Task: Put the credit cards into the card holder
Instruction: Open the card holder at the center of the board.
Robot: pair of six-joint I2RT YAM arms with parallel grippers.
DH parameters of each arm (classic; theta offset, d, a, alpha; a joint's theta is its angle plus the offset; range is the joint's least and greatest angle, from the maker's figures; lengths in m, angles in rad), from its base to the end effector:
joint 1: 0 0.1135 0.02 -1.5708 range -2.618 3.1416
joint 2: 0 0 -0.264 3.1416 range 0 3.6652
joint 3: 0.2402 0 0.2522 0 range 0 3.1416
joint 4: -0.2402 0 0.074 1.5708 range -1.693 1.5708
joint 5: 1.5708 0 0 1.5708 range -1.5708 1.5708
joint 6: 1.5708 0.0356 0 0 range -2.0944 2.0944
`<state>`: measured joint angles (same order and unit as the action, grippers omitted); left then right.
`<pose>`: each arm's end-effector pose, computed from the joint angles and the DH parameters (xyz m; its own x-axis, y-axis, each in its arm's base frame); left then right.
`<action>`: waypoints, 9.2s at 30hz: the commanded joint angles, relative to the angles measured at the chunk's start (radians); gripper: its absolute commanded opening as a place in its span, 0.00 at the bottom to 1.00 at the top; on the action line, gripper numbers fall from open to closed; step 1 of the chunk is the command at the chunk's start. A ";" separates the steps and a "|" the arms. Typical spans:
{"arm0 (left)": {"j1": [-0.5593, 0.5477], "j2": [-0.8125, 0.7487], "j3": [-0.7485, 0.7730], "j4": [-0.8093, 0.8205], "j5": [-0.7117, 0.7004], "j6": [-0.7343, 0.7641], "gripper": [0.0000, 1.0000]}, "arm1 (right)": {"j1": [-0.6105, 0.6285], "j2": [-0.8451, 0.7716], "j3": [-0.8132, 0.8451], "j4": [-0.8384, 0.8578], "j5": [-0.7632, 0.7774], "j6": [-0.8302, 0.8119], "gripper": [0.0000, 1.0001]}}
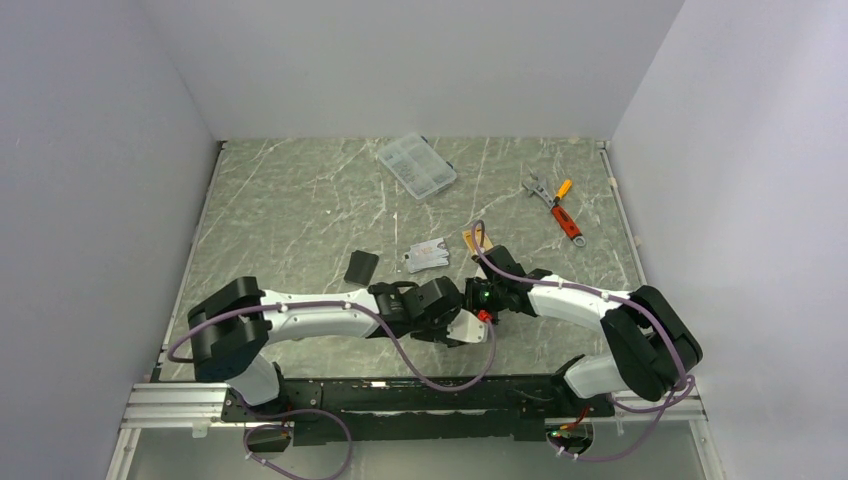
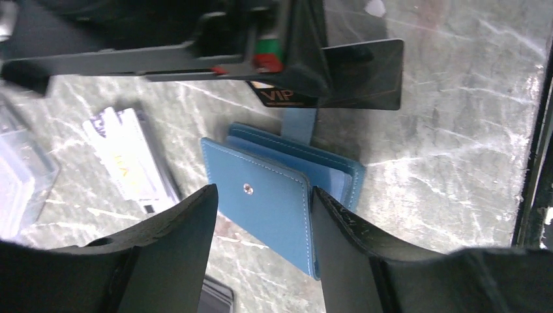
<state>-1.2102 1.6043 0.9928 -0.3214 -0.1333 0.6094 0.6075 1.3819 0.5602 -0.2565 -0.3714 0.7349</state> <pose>0.1205 -0.3061 0.1981 0.2824 0.8589 -0.4272 0.8998 -0.0828 0.4284 0.1830 0.1430 0.1398 -0.9879 0.0742 -0.1364 -0.0141 0.8322 0.5543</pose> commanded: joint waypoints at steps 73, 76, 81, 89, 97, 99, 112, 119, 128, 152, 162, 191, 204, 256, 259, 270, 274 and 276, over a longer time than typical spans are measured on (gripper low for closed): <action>0.247 -0.106 0.065 -0.171 0.256 -0.163 0.25 | -0.010 -0.062 -0.045 -0.133 0.283 -0.028 0.00; 0.248 -0.102 0.072 -0.174 0.250 -0.161 0.25 | -0.009 -0.063 -0.042 -0.135 0.280 -0.026 0.00; 0.248 -0.089 0.060 -0.165 0.215 -0.156 0.23 | -0.009 -0.079 -0.038 -0.146 0.276 -0.026 0.00; 0.252 -0.014 0.039 -0.146 0.136 -0.145 0.11 | -0.009 -0.106 -0.042 -0.159 0.276 -0.020 0.00; 0.259 -0.034 -0.004 -0.138 0.161 -0.142 0.02 | -0.008 -0.156 -0.036 -0.153 0.249 -0.003 0.00; 0.258 -0.036 -0.006 -0.138 0.163 -0.139 0.00 | -0.009 -0.184 -0.014 -0.160 0.244 0.003 0.00; 0.268 -0.074 -0.020 -0.123 0.143 -0.150 0.00 | 0.016 -0.227 0.139 -0.113 0.167 0.008 0.00; 0.284 -0.085 -0.026 -0.121 0.136 -0.152 0.01 | 0.047 -0.103 0.149 -0.037 0.137 0.013 0.00; 0.322 -0.086 -0.025 -0.120 0.148 -0.178 0.15 | 0.058 -0.033 0.090 0.028 0.127 0.027 0.00; 0.565 0.117 0.197 -0.263 0.630 -0.420 0.80 | 0.057 -0.036 0.011 0.053 0.137 0.043 0.00; 0.610 0.195 0.221 -0.269 0.749 -0.441 0.43 | 0.057 -0.081 -0.022 0.080 0.109 0.038 0.00; 0.633 0.153 0.181 -0.281 0.771 -0.441 0.00 | 0.041 -0.072 -0.045 0.118 0.027 0.025 0.00; 0.632 0.134 0.175 -0.280 0.789 -0.437 0.02 | 0.039 0.005 -0.036 0.175 -0.037 0.039 0.00; 0.701 0.235 0.234 -0.322 1.024 -0.477 0.49 | 0.066 0.173 0.193 0.305 -0.126 0.022 0.00; 0.701 0.243 0.232 -0.318 0.984 -0.486 0.49 | 0.069 0.169 0.185 0.314 -0.126 0.027 0.00; 0.743 0.283 0.231 -0.306 1.055 -0.537 0.55 | 0.096 0.167 0.153 0.336 -0.114 0.041 0.00; 0.757 0.278 0.210 -0.291 1.114 -0.549 0.66 | 0.106 0.166 0.142 0.344 -0.113 0.038 0.00; 0.756 0.272 0.198 -0.279 1.136 -0.559 0.76 | 0.109 0.166 0.136 0.348 -0.117 0.035 0.00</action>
<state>-0.4576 1.8858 1.1973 -0.6384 0.9047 0.0761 0.7082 1.5612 0.7071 0.0376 -0.4816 0.7700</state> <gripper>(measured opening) 0.707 0.009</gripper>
